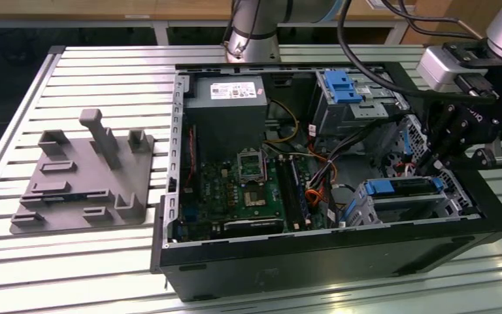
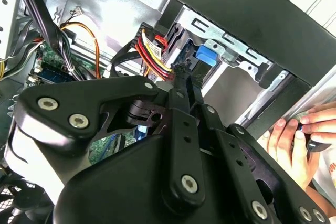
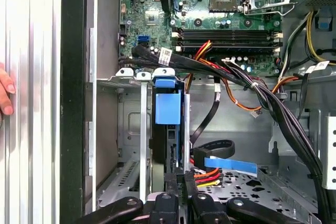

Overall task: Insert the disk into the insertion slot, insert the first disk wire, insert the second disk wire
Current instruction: 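Insert the first disk wire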

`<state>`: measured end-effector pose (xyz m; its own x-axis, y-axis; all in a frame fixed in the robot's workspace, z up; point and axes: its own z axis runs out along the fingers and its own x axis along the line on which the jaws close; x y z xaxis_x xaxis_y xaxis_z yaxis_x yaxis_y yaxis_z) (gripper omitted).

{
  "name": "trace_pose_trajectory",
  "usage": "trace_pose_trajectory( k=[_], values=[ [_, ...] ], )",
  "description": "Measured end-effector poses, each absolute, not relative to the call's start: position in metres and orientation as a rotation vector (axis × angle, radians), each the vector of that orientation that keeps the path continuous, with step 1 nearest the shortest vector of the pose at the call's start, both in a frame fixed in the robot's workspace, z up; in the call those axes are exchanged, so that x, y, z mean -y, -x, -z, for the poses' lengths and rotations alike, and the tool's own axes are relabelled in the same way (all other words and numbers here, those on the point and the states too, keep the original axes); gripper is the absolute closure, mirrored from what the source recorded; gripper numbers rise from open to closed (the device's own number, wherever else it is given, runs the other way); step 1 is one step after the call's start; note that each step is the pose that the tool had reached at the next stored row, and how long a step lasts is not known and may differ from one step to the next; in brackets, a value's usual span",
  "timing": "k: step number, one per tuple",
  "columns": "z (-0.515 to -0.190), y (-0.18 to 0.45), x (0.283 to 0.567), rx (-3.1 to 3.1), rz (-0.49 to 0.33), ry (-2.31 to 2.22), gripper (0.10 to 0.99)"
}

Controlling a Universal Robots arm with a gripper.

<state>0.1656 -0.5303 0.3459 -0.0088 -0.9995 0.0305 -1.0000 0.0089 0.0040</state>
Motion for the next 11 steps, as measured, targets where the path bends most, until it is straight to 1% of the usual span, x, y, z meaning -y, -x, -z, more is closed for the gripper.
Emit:
trace_pose_trajectory(
  k=[11],
  values=[
    [-0.3429,-0.1645,0.5321,2.215,-0.031,-2.195,0.922]
  ],
)
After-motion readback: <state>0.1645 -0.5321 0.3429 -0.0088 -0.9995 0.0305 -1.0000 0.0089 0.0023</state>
